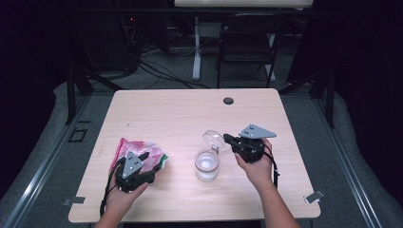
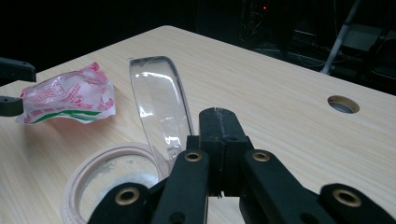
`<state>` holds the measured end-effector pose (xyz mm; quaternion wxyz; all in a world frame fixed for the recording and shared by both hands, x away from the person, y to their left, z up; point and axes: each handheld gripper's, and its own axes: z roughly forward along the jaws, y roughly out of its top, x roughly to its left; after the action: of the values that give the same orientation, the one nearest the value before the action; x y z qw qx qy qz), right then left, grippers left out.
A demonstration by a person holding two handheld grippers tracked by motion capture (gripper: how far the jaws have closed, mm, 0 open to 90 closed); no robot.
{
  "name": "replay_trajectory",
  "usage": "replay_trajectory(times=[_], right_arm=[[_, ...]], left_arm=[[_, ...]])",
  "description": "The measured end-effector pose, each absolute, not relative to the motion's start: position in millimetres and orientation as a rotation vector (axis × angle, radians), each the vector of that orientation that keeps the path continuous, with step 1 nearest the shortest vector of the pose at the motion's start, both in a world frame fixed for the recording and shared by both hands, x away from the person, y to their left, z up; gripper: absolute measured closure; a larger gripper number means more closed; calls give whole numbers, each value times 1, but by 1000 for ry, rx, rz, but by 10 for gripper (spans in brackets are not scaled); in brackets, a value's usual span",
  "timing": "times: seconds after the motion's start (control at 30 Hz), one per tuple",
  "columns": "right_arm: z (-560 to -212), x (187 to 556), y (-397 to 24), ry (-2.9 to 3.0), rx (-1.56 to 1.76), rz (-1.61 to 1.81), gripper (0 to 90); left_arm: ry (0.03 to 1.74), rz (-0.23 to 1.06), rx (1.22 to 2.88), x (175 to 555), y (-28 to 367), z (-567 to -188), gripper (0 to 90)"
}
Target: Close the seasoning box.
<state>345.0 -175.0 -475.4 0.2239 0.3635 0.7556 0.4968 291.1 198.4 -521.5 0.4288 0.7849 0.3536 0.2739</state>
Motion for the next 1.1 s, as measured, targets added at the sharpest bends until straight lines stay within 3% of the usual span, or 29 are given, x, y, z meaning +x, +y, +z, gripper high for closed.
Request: replay_trajectory(times=[0.7,1.1], right_arm=[[-491,330,-138,2239,858,1283,894],[-491,325,-134,2292,829,1336,823]], left_arm=[[905,670,1939,300,200,-521,414],[919,663,1926,303,201,-519,414]])
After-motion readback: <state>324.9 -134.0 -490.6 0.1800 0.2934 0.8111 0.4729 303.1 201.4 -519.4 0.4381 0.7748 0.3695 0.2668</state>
